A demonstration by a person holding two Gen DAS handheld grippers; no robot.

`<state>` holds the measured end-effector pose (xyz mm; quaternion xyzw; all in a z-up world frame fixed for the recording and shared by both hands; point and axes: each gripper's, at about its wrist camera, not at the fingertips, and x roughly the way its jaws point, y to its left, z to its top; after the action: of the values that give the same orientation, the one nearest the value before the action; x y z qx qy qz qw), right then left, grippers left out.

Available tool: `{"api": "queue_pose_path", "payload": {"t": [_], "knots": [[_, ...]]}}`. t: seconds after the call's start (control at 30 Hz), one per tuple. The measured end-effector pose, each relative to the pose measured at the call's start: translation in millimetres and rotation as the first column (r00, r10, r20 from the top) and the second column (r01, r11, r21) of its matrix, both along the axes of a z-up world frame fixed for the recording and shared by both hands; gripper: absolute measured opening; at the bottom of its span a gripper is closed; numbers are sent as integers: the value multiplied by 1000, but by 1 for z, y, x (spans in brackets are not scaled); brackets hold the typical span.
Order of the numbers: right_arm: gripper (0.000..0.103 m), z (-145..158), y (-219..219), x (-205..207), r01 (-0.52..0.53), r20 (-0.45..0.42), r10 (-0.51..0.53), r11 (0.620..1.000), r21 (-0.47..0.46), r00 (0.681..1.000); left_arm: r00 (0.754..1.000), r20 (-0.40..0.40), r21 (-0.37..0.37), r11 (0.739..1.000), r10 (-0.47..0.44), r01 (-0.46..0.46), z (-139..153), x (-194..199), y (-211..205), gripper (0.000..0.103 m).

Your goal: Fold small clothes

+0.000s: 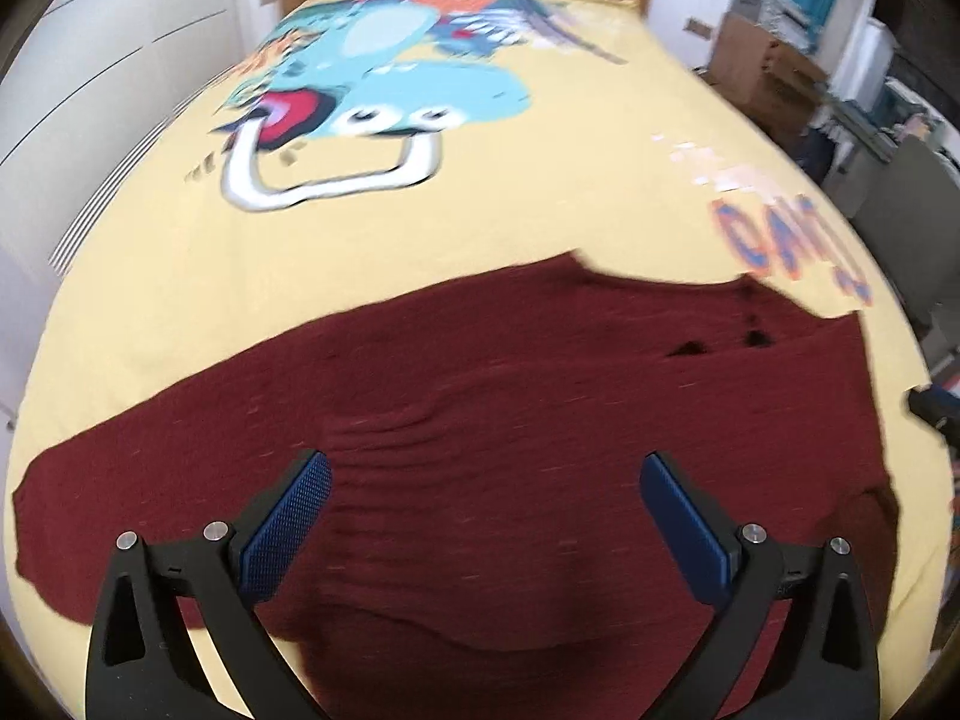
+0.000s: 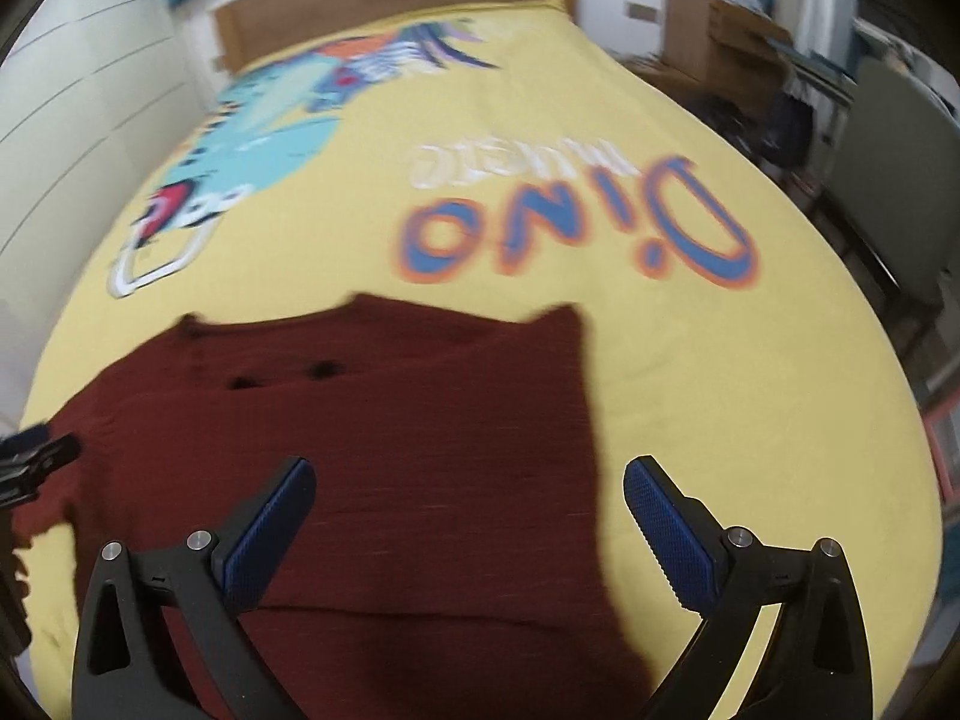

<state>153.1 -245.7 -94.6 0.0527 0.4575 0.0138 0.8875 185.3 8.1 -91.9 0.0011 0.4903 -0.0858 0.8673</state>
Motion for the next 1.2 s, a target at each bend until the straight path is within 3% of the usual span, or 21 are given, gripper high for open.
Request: {"api": "queue_pose_path", "payload": {"t": [0.13,0.37,0.47,0.67,0.83,1.2], "knots": [[102,-17,49,4,-66,-19,66,998,-21,998,999,6,-9,999,-32,32,-11,-3,-27,102],[102,-73,81,3,-112,-112,102,990,-84,988,993,-114,47,998,-29,35,-74,-11,-37,102],[102,-84,73,3,-118,-126,102,985,-127,987,994,-103,72,997,-32,40,-85,-19,-28,102],[102,-82,29,3,-31,-118,12,987,-157,993,995,-98,66,997,-19,26,-91,-23,-5,102],[102,-90,2,-2,-1,-129,-16,992,-128,992,996,-87,89,996,-22,30,-91,-28,-8,102],[103,-96,-2,-3,-7,-113,-2,996,-87,994,995,-96,112,994,1,10,-92,-25,-11,102]]}}
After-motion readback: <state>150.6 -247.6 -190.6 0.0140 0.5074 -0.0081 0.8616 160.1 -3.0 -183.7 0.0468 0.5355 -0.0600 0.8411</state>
